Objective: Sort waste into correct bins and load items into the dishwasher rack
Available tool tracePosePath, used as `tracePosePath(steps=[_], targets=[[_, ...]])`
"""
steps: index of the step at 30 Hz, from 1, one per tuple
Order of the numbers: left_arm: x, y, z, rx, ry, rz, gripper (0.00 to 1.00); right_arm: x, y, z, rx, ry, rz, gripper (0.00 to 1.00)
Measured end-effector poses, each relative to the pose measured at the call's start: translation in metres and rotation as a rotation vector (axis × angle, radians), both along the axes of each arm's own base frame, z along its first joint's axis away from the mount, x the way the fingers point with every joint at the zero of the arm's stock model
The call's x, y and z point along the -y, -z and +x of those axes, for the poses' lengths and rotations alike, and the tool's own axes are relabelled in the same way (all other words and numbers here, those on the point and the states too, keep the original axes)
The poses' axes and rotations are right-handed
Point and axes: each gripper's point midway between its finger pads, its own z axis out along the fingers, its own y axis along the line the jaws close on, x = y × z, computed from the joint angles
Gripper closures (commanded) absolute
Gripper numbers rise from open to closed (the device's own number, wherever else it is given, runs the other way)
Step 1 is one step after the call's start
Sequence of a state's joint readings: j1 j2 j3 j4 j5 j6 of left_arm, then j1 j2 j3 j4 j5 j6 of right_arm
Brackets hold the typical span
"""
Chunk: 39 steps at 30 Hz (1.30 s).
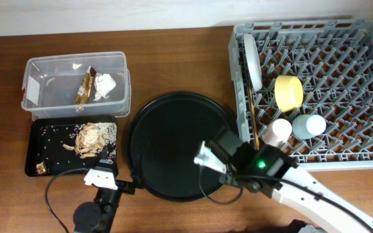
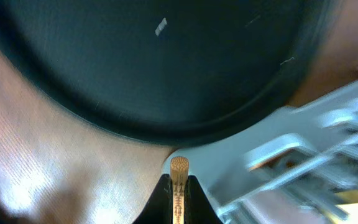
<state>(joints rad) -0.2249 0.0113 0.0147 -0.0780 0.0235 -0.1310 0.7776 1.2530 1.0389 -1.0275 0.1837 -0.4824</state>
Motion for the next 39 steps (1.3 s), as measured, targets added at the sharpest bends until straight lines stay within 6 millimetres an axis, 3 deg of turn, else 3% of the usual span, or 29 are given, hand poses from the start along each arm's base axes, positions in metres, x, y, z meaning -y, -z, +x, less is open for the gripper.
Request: tracePosePath(steps=[2, 4, 8, 10, 13, 18, 22, 23, 27, 31, 36, 39], targets=[[0.0, 0.0, 0.0, 0.0, 0.0, 0.0, 0.01, -0.009, -0.045, 0.03, 0.097, 0.11, 0.11, 0.96], [0.0, 0.0, 0.0, 0.0, 0.0, 0.0, 0.01, 0.0, -0.082, 0.06, 0.172, 0.273, 0.217, 0.96], [0.0, 0.0, 0.0, 0.0, 0.0, 0.0, 0.01, 0.044, -0.109, 0.12, 0.279, 0.555, 0.378, 0.96], [0.0, 0.0, 0.0, 0.0, 0.0, 0.0, 0.01, 0.055, -0.118, 0.134, 0.3, 0.608, 0.451, 0.96], [0.0, 0.0, 0.0, 0.0, 0.0, 0.0, 0.01, 0.071, -0.124, 0.146, 0.283, 0.71, 0.565, 0.96], [0.0, 0.0, 0.0, 0.0, 0.0, 0.0, 0.01, 0.077, -0.124, 0.136, 0.223, 0.765, 0.558, 0.96], [0.0, 0.0, 0.0, 0.0, 0.0, 0.0, 0.01, 0.066, -0.182, 0.13, 0.24, 0.741, 0.672, 0.96], [0.0, 0.0, 0.0, 0.0, 0.0, 0.0, 0.01, 0.062, -0.187, 0.129, 0.23, 0.741, 0.701, 0.96], [0.0, 0.0, 0.0, 0.0, 0.0, 0.0, 0.01, 0.057, -0.157, 0.142, 0.143, 0.792, 0.67, 0.96], [0.0, 0.0, 0.0, 0.0, 0.0, 0.0, 0.0, 0.064, -0.101, 0.166, 0.067, 0.863, 0.529, 0.96], [0.0, 0.0, 0.0, 0.0, 0.0, 0.0, 0.01, 0.087, -0.096, 0.175, 0.088, 0.91, 0.505, 0.96], [0.0, 0.0, 0.0, 0.0, 0.0, 0.0, 0.01, 0.087, -0.082, 0.185, 0.076, 0.886, 0.474, 0.96]])
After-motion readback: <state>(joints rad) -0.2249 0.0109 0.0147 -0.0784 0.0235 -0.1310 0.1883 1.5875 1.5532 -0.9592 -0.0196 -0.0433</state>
